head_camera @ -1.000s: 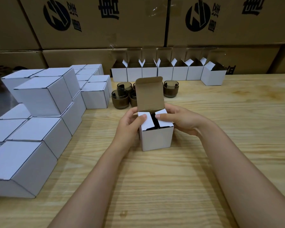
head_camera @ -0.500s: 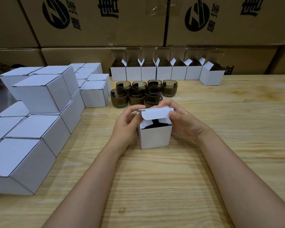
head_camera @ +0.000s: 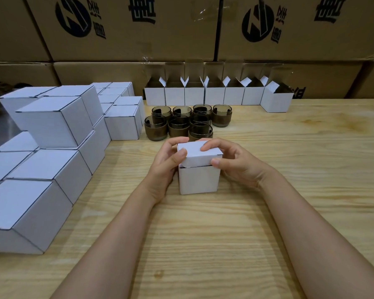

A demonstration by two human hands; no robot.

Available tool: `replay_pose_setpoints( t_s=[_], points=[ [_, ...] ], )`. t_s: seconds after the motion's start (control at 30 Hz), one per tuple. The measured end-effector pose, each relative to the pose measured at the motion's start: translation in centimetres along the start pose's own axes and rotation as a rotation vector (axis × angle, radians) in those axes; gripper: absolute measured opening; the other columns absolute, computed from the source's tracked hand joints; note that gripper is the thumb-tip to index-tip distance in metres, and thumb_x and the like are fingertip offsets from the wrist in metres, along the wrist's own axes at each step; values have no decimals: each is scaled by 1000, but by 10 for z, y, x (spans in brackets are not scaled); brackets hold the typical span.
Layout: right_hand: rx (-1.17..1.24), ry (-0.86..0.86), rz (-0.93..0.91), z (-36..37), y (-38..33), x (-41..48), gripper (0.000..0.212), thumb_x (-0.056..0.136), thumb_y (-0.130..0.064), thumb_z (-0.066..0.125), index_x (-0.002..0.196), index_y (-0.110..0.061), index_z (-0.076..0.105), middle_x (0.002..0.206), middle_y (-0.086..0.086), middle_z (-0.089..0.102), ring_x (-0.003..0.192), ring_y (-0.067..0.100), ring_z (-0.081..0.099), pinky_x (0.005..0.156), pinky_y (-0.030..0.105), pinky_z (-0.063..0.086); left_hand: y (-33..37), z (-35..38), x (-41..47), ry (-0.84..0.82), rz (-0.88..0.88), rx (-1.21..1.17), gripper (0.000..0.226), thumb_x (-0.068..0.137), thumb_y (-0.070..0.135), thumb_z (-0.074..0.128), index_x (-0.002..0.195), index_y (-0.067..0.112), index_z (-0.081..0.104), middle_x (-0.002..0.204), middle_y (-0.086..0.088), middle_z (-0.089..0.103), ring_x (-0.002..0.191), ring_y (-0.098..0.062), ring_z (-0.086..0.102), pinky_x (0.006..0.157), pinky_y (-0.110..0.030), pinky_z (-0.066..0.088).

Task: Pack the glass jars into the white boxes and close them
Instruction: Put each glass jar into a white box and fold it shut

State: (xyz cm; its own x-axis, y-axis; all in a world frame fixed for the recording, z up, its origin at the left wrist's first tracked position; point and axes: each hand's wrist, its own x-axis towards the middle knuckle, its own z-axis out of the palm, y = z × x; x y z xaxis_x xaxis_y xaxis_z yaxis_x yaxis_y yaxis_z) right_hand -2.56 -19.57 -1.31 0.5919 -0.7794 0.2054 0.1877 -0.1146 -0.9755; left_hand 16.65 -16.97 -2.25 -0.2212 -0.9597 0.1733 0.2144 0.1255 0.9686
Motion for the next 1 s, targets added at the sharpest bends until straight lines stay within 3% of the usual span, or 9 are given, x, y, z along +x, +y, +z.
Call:
replay_pose_setpoints(
  t_s=[0.13,0.27,0.47,0.53,0.63,0.73,0.8,0.9,1.0],
  points=[
    [-31,18,2,0,0,1,31,77,-6,62,89,-32,73,114,-17,62,114,14,53,92,29,48,-4,-2,3,72,-1,24,62,57,47,66,112,21,57,109,-7,62,95,-23,60,81,-38,50],
    [-63,-2,3,2,1,3,25,71,-19,71,92,-34,73,115,-21,61,115,10,53,91,28,47,-4,-1,4,139,2,95,59,56,51,62,110,28,60,111,-10,60,98,-30,59,83,-47,49],
    [-82,-4,44,1,1,4,28,68,-45,74,91,-29,76,127,-7,53,120,15,51,95,30,46,-4,-2,3,110,10,71,65,52,38,61,115,26,59,104,-6,62,95,-25,57,80,-39,46],
    [-94,19,51,1,3,4,17,79,-35,65,89,-27,76,123,-2,55,114,11,54,94,30,44,-3,-3,2,82,1,52,67,50,31,61,117,24,57,106,-7,61,95,-24,57,80,-35,46],
    [-114,22,61,-1,6,2,22,83,-18,54,90,-25,74,119,1,56,110,12,54,95,28,41,-2,-2,3,57,-18,36,60,60,17,54,119,24,54,112,-11,58,97,-25,56,80,-34,45],
    [-132,-8,65,0,4,1,26,84,-17,53,103,-26,68,116,-12,61,108,7,55,91,24,43,-2,-2,3,48,-12,30,59,62,15,49,119,27,53,111,-9,57,95,-23,57,77,-31,47],
    [-106,-7,65,-2,6,1,37,84,-16,53,118,-31,58,120,-11,60,108,8,56,89,22,45,-1,-1,2,54,20,27,58,63,14,50,119,29,53,107,-8,58,95,-22,58,78,-31,47],
    [-40,55,76,-5,9,1,49,83,-18,54,129,-31,44,134,7,48,115,15,52,94,27,44,-1,1,-2,211,233,183,41,70,13,55,109,24,61,112,-3,61,106,-14,57,88,-33,45],
    [21,93,84,-7,13,1,54,82,-15,56,132,-26,38,134,13,45,112,19,52,95,29,45,-5,1,-5,408,703,874,16,87,21,57,95,16,70,110,1,68,108,-18,60,97,-41,40]
  ],
)
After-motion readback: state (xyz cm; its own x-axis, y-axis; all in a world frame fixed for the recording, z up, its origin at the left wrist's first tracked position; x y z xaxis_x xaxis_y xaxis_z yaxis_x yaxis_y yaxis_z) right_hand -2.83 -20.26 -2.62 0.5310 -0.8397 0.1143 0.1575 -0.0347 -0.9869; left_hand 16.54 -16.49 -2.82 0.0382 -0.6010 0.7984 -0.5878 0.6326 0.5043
